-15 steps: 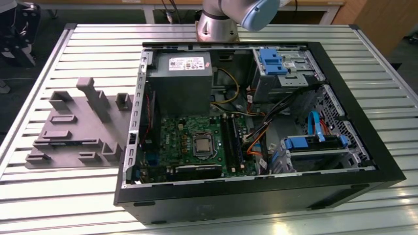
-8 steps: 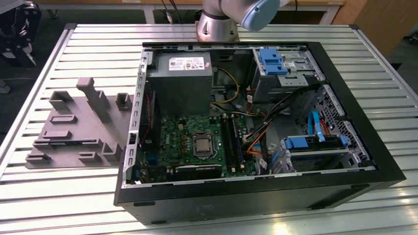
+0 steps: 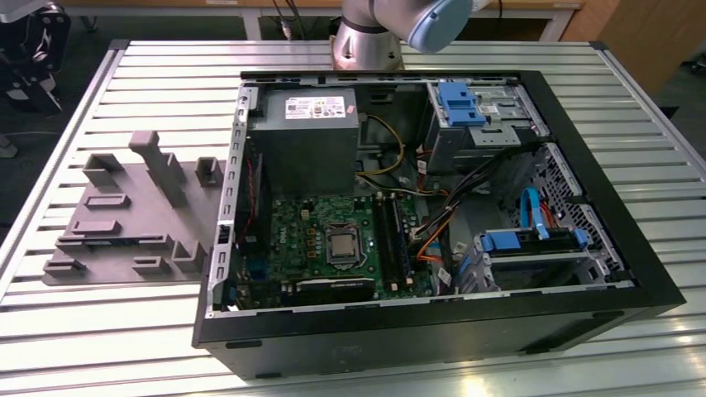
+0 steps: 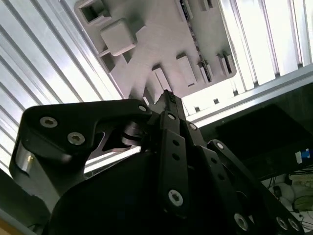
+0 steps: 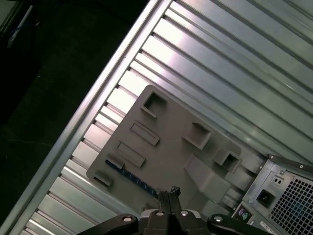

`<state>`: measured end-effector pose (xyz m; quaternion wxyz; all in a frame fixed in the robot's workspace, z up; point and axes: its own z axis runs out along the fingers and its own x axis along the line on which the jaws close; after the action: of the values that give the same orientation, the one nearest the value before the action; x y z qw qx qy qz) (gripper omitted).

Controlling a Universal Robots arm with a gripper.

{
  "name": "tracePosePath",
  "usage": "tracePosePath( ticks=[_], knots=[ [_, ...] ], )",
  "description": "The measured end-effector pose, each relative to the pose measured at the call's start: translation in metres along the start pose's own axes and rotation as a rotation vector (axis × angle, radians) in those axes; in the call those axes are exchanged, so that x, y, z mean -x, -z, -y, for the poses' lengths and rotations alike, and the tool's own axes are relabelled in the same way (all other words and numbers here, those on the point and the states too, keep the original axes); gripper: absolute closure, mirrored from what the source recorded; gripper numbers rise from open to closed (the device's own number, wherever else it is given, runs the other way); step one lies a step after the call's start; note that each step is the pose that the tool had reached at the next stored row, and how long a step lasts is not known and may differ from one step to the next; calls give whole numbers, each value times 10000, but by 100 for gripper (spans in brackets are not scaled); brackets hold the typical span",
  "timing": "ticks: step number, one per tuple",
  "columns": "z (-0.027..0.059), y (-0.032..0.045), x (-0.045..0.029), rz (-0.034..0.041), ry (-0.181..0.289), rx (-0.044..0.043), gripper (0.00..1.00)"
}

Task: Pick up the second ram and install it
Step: 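Pick up the second ram and move it above second insertion slot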

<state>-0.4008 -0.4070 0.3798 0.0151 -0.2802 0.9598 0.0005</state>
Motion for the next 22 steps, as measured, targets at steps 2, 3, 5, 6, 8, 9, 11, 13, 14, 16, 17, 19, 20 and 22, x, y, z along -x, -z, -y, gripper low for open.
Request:
tracePosePath(
  ticks=[2,3,5,6,8,9,11,13,14,16,17,19,20,22],
  knots=[
    [1,-7,-1,-4,144,7,87],
    [1,-11,-2,-5,225,9,87],
    [1,-18,-3,-6,395,15,87],
    [1,-21,-4,-5,489,18,87],
    [1,-28,-6,-3,664,23,87],
    [1,-32,-7,-2,749,25,87],
    [0,-37,-9,-2,937,31,87],
    [1,-43,-12,1,1116,36,87],
    [2,-45,-13,2,1201,38,87],
    [3,-48,-16,2,1383,44,87],
    [3,-51,-17,4,1472,46,87],
    [4,-55,-19,5,1649,51,87],
    [4,-57,-19,5,1738,54,87],
    [6,-61,-21,6,1911,59,87]
  ],
)
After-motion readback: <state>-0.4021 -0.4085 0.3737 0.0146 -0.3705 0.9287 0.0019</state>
